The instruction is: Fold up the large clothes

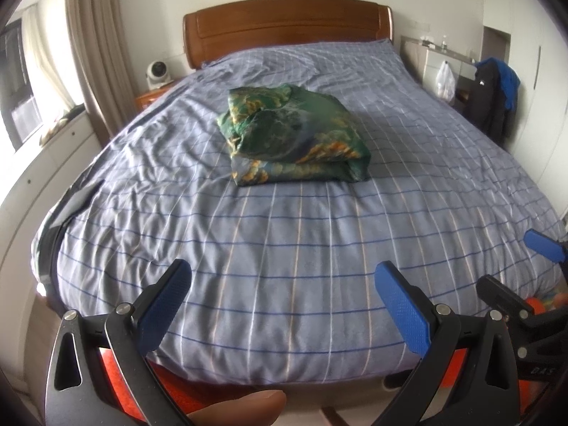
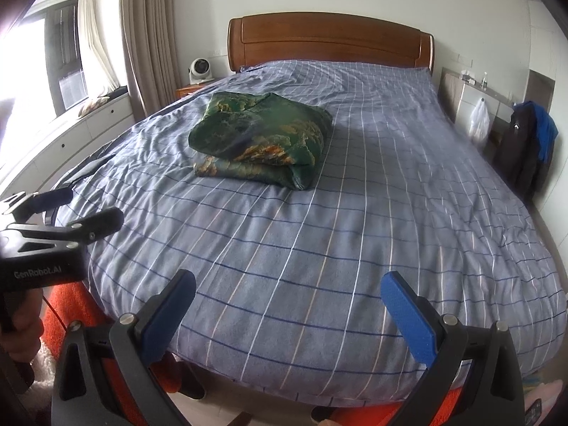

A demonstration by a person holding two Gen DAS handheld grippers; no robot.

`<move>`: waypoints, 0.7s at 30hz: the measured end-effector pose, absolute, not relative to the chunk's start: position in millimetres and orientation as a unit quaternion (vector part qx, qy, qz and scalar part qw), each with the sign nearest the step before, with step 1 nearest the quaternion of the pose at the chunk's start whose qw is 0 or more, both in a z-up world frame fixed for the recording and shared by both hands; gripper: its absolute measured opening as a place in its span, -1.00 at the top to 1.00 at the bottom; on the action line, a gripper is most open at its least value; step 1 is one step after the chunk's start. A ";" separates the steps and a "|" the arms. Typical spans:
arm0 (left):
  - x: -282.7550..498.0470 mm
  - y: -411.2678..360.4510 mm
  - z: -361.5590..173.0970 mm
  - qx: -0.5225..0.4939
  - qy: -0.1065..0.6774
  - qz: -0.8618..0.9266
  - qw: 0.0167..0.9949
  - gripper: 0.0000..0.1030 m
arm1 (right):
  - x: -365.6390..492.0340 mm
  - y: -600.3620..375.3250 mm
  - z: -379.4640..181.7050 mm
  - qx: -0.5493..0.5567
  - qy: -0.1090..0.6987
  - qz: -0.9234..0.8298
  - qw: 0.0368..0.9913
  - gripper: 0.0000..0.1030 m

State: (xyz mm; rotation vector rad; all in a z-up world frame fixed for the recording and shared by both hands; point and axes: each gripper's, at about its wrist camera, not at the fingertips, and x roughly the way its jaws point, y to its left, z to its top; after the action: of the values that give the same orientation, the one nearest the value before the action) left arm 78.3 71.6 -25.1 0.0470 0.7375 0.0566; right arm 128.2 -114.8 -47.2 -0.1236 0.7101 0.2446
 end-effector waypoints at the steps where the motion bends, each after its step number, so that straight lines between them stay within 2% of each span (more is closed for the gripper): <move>1: 78.5 71.1 -25.1 0.024 0.360 0.028 0.932 -1.00 | 128.0 -115.5 -47.0 -0.059 0.346 0.119 0.929 -0.99; 12: 81.6 67.6 -26.9 0.032 0.371 0.028 0.928 -1.00 | 126.4 -116.6 -44.7 -0.056 0.347 0.124 0.928 -0.99; 21: 86.7 63.6 -10.6 0.047 0.363 0.036 0.930 -1.00 | 146.9 -123.6 -4.0 -0.049 0.305 0.115 0.944 -0.99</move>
State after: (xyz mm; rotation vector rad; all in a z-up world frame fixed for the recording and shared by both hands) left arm 86.7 63.6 -10.6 0.0964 0.7444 0.0733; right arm 146.9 -123.6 -4.0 -0.0998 0.6221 0.2345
